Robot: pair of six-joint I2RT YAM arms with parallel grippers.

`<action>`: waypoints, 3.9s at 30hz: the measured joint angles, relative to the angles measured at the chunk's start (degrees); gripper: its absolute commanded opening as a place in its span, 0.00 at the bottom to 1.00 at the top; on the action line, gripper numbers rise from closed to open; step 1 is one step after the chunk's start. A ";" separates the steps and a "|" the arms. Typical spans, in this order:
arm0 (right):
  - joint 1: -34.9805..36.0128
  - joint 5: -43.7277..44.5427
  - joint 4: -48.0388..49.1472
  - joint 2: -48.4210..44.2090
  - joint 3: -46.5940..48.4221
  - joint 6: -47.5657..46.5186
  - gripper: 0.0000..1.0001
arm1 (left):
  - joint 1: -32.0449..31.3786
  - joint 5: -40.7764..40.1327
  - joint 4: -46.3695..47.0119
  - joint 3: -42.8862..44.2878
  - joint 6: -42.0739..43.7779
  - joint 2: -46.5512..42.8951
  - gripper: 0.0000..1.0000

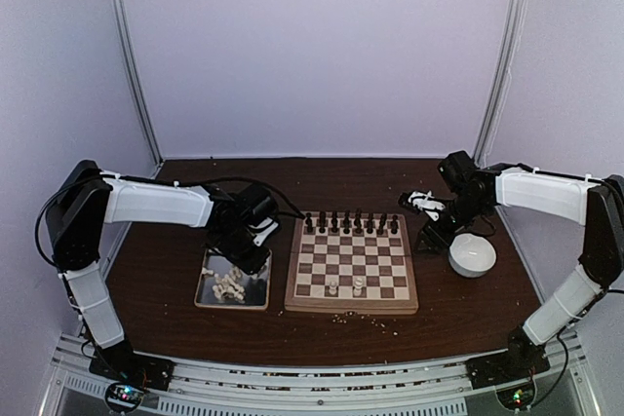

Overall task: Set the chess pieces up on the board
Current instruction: Pick up the chess pile from the storage box, then pick up the king from the chess pile.

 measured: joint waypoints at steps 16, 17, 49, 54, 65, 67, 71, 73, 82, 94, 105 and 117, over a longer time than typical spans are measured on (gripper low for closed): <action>0.00 0.00 -0.24 0.24 0.00 0.00 0.65 | 0.00 3.28 -0.85 -1.99 0.70 -2.54 0.05; 0.00 0.00 -0.24 0.24 0.00 0.00 0.66 | 0.04 4.35 -0.87 -2.47 0.98 -2.93 0.05; 1.16 -0.20 -0.61 0.39 0.33 0.42 0.66 | 0.96 14.36 -1.77 -7.26 9.33 -18.32 0.03; 1.95 -2.19 -0.83 0.31 2.56 1.64 0.64 | 0.96 14.88 -1.38 -6.10 10.45 -20.44 0.03; 5.86 -9.70 -3.17 -5.25 8.44 1.53 0.63 | 0.31 20.61 9.20 -2.38 5.03 -16.02 0.03; 6.19 -11.43 -3.21 -5.11 8.87 1.68 0.63 | 0.07 21.46 11.74 -1.64 2.60 -14.03 0.03; 6.69 -14.23 -3.10 -4.72 8.87 2.95 0.63 | -0.92 23.56 18.23 -0.59 -0.98 -10.10 0.03; 6.78 -15.28 -2.78 -4.26 8.90 3.89 0.62 | -2.27 24.02 19.80 0.26 -1.07 -8.90 0.03; 6.93 -24.52 -2.82 7.17 12.68 11.91 0.65 | -10.91 24.94 22.29 8.44 6.34 -7.82 0.03; 7.15 -48.94 -3.76 16.74 18.05 24.06 0.75 | -12.68 23.85 20.33 14.19 15.41 -9.86 0.03; 9.14 -52.22 8.17 15.87 13.03 37.53 0.67 | -14.19 18.23 32.30 10.45 11.58 -12.35 0.03; 9.99 -42.05 19.63 -4.24 1.33 25.73 0.66 | -14.27 9.51 42.40 9.20 -3.45 -12.44 0.04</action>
